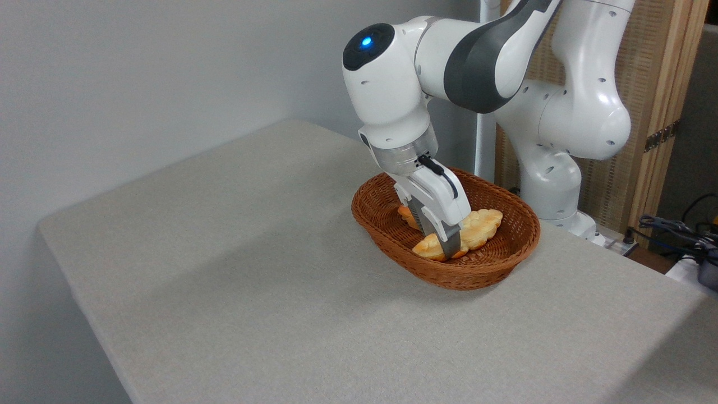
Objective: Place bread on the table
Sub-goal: 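Lift the bread out of the basket over its rim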
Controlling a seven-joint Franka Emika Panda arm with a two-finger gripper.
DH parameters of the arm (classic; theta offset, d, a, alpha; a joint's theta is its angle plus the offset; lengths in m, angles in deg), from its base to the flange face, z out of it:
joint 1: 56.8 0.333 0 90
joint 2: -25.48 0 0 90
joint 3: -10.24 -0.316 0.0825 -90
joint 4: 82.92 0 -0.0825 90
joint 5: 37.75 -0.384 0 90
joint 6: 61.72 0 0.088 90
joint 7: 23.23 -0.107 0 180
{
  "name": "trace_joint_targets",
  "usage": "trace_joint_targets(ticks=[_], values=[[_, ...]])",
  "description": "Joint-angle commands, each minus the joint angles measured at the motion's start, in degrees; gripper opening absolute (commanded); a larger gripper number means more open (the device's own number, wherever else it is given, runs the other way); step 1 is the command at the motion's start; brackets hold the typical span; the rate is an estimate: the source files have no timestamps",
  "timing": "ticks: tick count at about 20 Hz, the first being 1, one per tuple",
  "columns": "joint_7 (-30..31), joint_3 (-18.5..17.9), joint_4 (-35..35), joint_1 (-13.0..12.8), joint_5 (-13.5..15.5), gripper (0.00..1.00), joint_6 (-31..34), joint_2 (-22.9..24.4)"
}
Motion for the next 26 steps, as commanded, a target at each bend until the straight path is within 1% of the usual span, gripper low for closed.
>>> trace_joint_targets(ticks=[1, 4, 8, 11, 15, 16, 17, 19, 21, 22, 24, 25, 26], values=[[-1.27, -0.59, -0.29, 0.05, -0.91, 0.35, -1.26, -0.22], [-1.27, -0.51, 0.49, -0.13, -0.82, 0.36, 0.66, 0.22], [-1.27, 0.55, 6.46, -0.83, -0.03, 0.36, 6.38, 0.66], [-1.18, 1.42, 11.29, -2.23, 0.15, 0.36, 7.96, 0.22], [-1.27, 1.61, 14.03, -2.24, 0.32, 0.36, 8.14, -0.13], [-1.27, 1.52, 14.81, -2.24, 0.58, 0.36, 8.14, -0.22], [-1.18, 1.43, 16.13, -2.32, 1.46, 0.36, 8.14, -0.92], [-0.31, 0.9, 20.51, -2.32, 3.65, 0.39, 8.14, -4.07], [2.58, 0.9, 27.09, -2.5, 5.41, 0.42, 8.14, -8.28], [4.16, 0.9, 30.43, -2.85, 5.77, 0.45, 8.14, -10.39], [5.05, 0.9, 36.15, -3.81, 5.77, 0.46, 7.8, -14.35], [5.23, 0.99, 38.7, -4.08, 5.77, 0.48, 7.36, -16.37], [5.41, 1.42, 40.64, -4.08, 5.42, 0.52, 7.09, -18.22]])
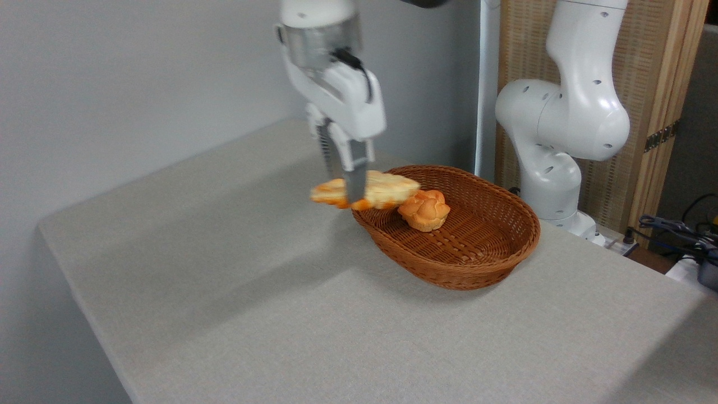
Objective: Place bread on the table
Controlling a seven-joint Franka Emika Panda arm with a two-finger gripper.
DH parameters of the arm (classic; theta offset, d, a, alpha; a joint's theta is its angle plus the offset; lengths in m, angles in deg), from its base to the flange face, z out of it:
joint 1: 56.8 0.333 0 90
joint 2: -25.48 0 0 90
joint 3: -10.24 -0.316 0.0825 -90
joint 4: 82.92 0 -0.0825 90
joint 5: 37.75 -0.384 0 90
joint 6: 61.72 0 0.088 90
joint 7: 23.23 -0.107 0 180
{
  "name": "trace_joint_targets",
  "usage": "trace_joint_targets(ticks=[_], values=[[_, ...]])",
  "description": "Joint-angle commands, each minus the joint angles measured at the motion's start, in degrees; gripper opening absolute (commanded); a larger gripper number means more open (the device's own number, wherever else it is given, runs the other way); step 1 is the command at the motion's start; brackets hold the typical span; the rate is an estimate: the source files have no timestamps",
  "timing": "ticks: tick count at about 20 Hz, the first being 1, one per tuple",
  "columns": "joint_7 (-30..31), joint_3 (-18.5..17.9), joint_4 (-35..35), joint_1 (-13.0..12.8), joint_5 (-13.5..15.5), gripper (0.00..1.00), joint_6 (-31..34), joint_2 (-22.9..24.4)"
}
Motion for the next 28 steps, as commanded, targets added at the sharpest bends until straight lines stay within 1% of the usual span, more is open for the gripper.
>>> trace_joint_targets(ticks=[1, 2, 3, 4, 8, 28], values=[[1.79, -0.1, 10.94, -1.38, 0.07, 0.63, -0.7, -9.52], [1.7, -0.1, 11.31, -1.46, -0.11, 0.8, -2.71, -9.97], [1.7, -0.1, 11.05, -1.38, -0.2, 0.93, -5.08, -9.97], [1.7, -0.1, 11.05, -1.38, -0.2, 0.99, -6.06, -10.14], [1.61, -0.1, 11.05, -1.38, -0.2, 1.0, -8.7, -11.03], [1.61, -0.01, 11.22, -1.38, -0.2, 1.0, -8.88, -10.76]])
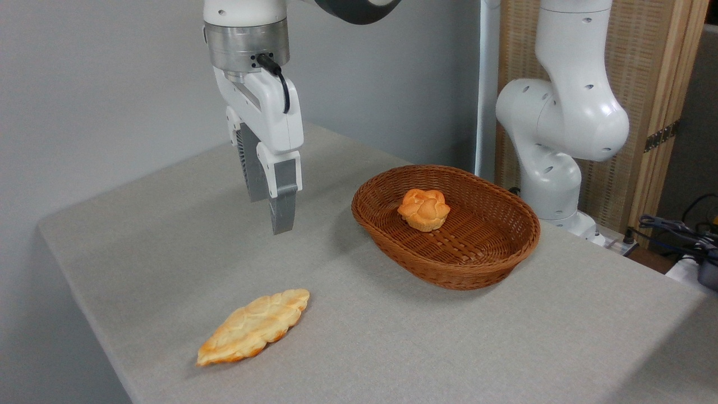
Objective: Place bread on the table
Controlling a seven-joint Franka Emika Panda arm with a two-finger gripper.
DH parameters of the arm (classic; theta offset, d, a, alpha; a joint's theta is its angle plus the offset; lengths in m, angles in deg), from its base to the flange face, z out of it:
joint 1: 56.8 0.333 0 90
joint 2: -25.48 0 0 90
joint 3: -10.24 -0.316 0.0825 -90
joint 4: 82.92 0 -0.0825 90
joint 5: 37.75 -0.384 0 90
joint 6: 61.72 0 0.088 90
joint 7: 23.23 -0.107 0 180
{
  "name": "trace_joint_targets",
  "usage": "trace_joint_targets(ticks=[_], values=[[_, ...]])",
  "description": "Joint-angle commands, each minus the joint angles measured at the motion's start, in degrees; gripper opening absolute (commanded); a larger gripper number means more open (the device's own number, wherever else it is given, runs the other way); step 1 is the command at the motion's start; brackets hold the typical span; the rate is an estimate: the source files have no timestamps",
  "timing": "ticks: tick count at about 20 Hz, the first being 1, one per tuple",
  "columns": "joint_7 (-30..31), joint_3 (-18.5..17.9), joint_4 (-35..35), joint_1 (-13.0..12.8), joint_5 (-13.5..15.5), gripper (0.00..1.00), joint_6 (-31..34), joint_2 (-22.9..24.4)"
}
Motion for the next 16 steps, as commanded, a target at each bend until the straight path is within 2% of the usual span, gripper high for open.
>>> trace_joint_targets(ticks=[1, 4, 7, 10, 13, 16], values=[[0.6, -0.25, 0.54, -0.3, -0.1, 1.0, -0.68, 0.06], [1.04, -0.25, 0.37, -0.12, 0.08, 1.0, -0.59, 0.76], [4.37, -0.25, 0.37, 0.14, 0.17, 1.0, 0.64, 1.55], [4.99, 0.01, 0.54, 0.84, 0.17, 1.0, 6.34, 1.82], [4.91, 3.09, 0.72, 3.39, -0.62, 1.0, 10.39, 2.17], [4.56, 2.04, 5.62, 3.48, -1.06, 1.0, 14.68, 0.77]])
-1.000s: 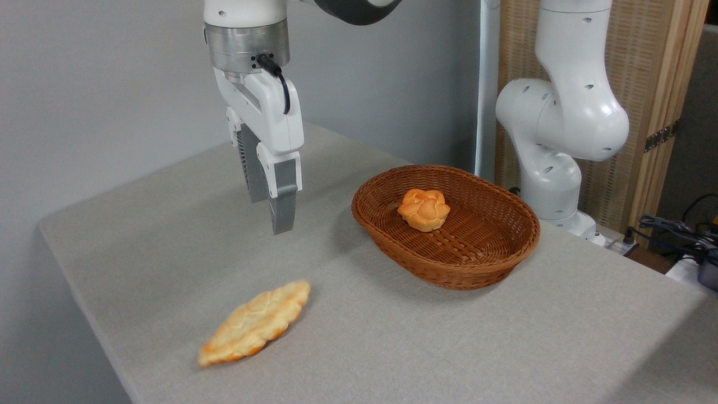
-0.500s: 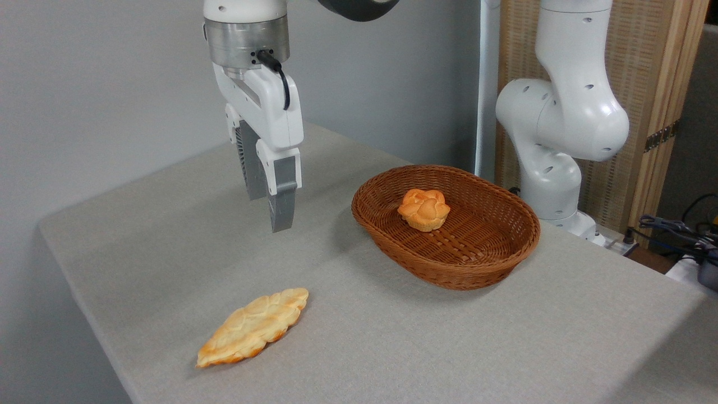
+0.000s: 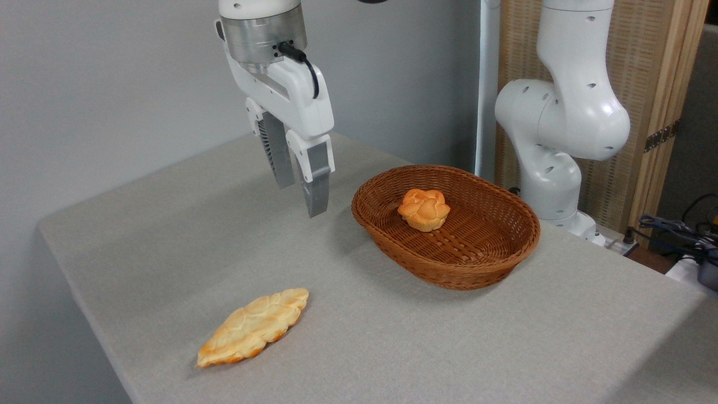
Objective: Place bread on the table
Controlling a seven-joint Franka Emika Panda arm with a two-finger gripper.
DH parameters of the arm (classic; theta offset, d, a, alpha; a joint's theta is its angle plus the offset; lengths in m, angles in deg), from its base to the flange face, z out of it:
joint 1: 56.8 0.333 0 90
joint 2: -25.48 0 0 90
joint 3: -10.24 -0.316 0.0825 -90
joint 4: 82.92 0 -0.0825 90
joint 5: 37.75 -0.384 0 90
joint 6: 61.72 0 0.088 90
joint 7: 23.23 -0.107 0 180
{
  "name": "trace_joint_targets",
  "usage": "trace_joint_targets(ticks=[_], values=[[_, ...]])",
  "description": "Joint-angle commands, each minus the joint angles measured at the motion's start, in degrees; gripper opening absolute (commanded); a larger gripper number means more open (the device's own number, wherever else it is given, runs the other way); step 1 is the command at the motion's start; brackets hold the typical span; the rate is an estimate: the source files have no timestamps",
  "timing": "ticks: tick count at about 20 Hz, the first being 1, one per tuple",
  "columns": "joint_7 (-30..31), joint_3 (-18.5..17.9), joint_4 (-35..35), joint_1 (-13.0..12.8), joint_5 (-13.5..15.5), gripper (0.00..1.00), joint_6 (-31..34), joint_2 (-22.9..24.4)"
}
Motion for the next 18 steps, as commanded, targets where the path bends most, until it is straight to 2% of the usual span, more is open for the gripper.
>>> trace_joint_targets(ticks=[1, 6, 18], values=[[0.12, -0.34, 7.4, 1.01, -0.7, 1.0, 6.56, -2.56], [-0.23, -2.18, 10.14, 0.83, -0.61, 1.0, 6.84, -3.36], [-0.06, -2.28, 9.8, 0.74, -0.61, 1.0, 3.58, -3.19]])
